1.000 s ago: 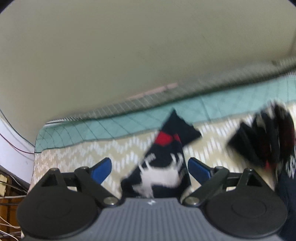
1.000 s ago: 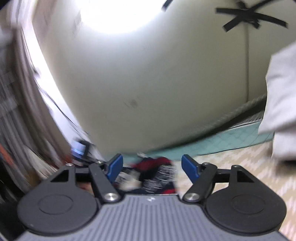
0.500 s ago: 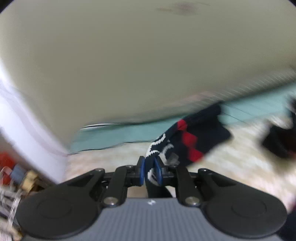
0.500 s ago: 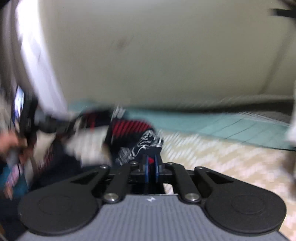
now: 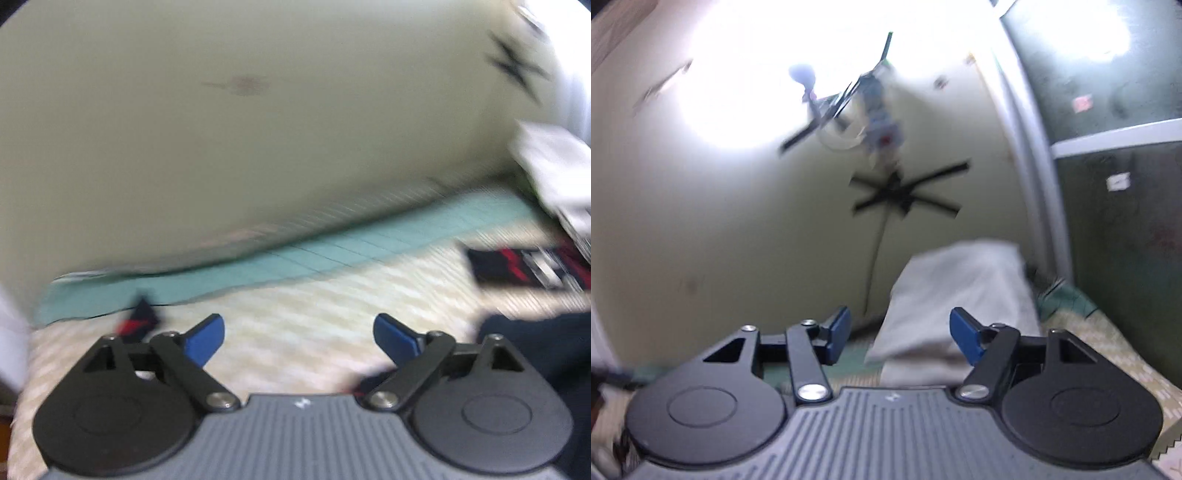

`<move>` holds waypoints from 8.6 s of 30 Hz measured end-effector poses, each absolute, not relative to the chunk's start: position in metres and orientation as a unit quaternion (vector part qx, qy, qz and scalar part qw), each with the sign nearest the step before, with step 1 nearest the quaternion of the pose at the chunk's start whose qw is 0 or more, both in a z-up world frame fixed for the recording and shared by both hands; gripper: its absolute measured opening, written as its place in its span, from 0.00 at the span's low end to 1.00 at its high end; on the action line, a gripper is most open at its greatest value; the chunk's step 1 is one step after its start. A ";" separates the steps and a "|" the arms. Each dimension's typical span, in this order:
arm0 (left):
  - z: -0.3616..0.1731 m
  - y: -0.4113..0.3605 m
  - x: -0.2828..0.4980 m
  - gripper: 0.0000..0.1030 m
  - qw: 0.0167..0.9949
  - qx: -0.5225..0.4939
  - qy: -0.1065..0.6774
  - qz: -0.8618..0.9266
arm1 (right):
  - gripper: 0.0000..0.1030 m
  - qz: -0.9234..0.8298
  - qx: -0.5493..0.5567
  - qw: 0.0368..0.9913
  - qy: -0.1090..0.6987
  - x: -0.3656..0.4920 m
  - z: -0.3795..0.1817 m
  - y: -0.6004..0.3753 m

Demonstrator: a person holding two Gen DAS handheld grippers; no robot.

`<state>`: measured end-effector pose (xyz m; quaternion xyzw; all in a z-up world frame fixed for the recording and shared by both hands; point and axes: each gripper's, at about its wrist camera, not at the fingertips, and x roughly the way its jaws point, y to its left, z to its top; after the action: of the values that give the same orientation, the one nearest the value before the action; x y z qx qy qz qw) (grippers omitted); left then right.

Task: Fold small clothes

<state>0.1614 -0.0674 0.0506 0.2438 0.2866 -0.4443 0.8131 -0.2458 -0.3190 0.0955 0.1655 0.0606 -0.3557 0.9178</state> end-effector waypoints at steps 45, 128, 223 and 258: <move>0.054 0.121 0.101 0.89 0.865 0.089 0.305 -0.389 | 0.81 -0.017 0.273 0.942 0.196 -0.212 0.006 -0.269; 0.006 -0.099 0.114 0.52 0.864 0.128 0.327 -0.360 | 0.69 -0.210 0.572 0.792 0.032 -0.207 -0.008 -0.360; 0.026 -0.003 0.152 0.72 0.870 0.001 0.334 -0.362 | 0.67 -0.258 0.110 0.946 0.163 -0.140 0.048 -0.261; 0.154 0.167 0.338 0.09 0.956 -0.042 0.287 -0.031 | 0.67 -0.087 0.246 0.948 0.181 -0.056 -0.005 -0.257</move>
<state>0.3376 0.1666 0.1538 -0.0420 0.2872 -0.0307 0.9565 -0.0565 -0.2566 -0.0050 0.2463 0.1807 -0.0866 0.9482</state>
